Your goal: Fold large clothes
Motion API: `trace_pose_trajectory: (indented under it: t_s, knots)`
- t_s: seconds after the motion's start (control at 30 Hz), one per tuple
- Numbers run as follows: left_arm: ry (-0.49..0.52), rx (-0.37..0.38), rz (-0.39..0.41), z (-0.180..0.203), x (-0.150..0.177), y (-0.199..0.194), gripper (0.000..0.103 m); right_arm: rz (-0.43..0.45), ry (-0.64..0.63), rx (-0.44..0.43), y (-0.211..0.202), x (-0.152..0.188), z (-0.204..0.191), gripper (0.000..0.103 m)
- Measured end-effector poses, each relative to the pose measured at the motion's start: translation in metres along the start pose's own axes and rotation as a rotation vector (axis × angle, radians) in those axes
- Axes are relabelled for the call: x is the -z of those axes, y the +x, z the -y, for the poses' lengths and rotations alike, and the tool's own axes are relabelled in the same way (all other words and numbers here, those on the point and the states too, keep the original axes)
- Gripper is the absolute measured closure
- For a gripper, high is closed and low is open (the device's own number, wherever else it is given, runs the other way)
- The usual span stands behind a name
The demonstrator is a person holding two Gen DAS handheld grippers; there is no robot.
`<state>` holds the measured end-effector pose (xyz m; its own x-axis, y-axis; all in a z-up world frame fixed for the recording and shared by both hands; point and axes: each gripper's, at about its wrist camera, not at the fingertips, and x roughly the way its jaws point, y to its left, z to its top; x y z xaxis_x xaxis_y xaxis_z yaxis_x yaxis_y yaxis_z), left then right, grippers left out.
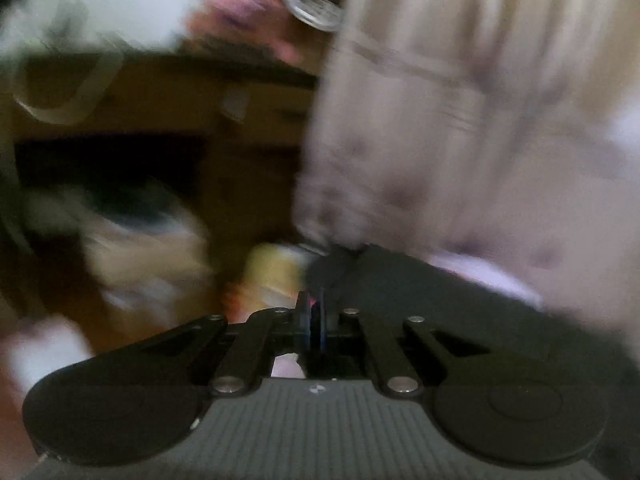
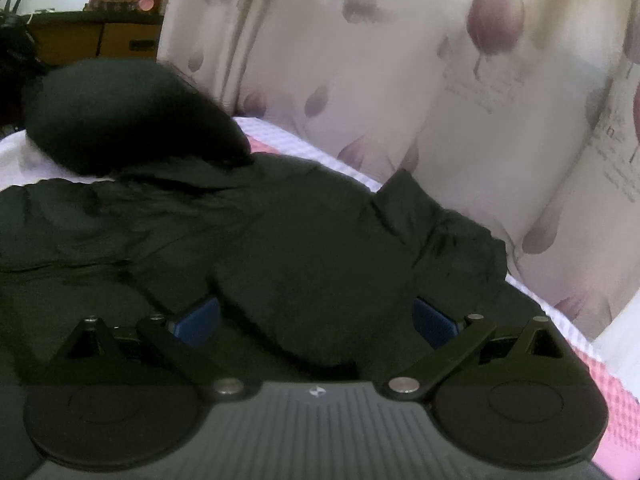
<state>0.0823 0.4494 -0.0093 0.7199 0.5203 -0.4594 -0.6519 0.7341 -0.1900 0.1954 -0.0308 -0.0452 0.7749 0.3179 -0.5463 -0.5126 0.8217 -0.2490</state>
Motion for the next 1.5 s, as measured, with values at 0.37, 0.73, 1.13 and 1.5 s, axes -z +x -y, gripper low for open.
trace_pose_trajectory:
  t_s: [0.37,0.73,1.13,1.5]
  knots:
    - [0.033,0.113,0.066,0.069,0.054,-0.039,0.012,-0.066,-0.099,0.051,0.056,-0.008,-0.008,0.054]
    - [0.168,0.436,-0.060,0.183,0.144,-0.071,0.000,0.019,0.082,0.293,-0.031,-0.001,0.114,0.098]
    - [0.145,0.389,-0.147,0.180,0.176,-0.043,0.000,0.054,0.166,0.263,-0.132,0.049,0.172,0.048]
    - [0.206,0.428,-0.236,0.193,0.177,-0.032,0.000,-0.024,-0.231,0.031,0.052,0.003,0.018,0.038]
